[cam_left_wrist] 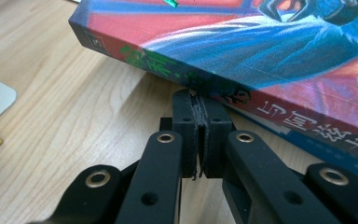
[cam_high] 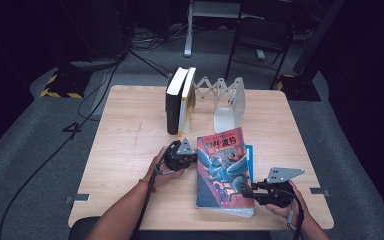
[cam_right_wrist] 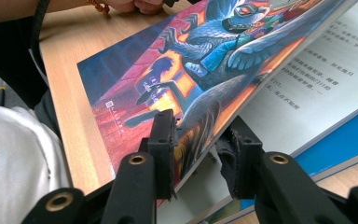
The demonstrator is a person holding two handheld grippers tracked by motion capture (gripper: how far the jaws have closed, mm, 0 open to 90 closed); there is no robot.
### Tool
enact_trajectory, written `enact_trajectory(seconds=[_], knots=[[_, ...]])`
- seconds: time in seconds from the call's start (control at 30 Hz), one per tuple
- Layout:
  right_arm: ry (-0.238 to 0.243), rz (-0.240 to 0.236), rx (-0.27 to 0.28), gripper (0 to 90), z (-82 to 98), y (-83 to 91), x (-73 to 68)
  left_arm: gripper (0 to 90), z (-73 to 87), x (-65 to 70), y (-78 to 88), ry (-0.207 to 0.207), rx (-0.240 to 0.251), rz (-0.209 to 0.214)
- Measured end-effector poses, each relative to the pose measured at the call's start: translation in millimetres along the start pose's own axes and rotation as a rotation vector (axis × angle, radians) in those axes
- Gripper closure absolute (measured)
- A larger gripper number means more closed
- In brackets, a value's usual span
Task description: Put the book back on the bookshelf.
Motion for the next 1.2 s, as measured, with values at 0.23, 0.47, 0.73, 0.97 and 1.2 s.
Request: enact_trajectory(seconds=[0.23,0.47,0.73,0.97,1.2], knots=[[0.052,0.008,0.018,73.4,-2.8,1.3,2.6,88.4,-3.9,-5.2,0.2,0.041,0.052,0.026],[0.131,0.043,0.046,77.2,-8.4,1.1,2.2,88.8,-15.2,-16.0,0.3,0.097,0.103,0.034],[0.191,0.067,0.061,77.3,-9.6,0.4,1.8,89.3,-22.7,-21.5,-0.6,0.14,0.15,0.054],[0.245,0.126,0.079,78.5,-13.9,3.5,5.0,89.4,-40.4,-24.1,23.5,0.124,0.241,0.068],[0.309,0.159,0.078,79.5,-15.8,0.6,5.1,89.4,-58.4,-22.0,42.4,0.08,0.276,0.058]])
Point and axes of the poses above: each handheld gripper's, and its own axes: y roughly backward along the jaws, z roughly out of its underside, x roughly to its right, the point moved 3 cm from there along -y, roughly forward along the jaws, and after that the axes turned 1 degree about -x, right-handed, at the moved point
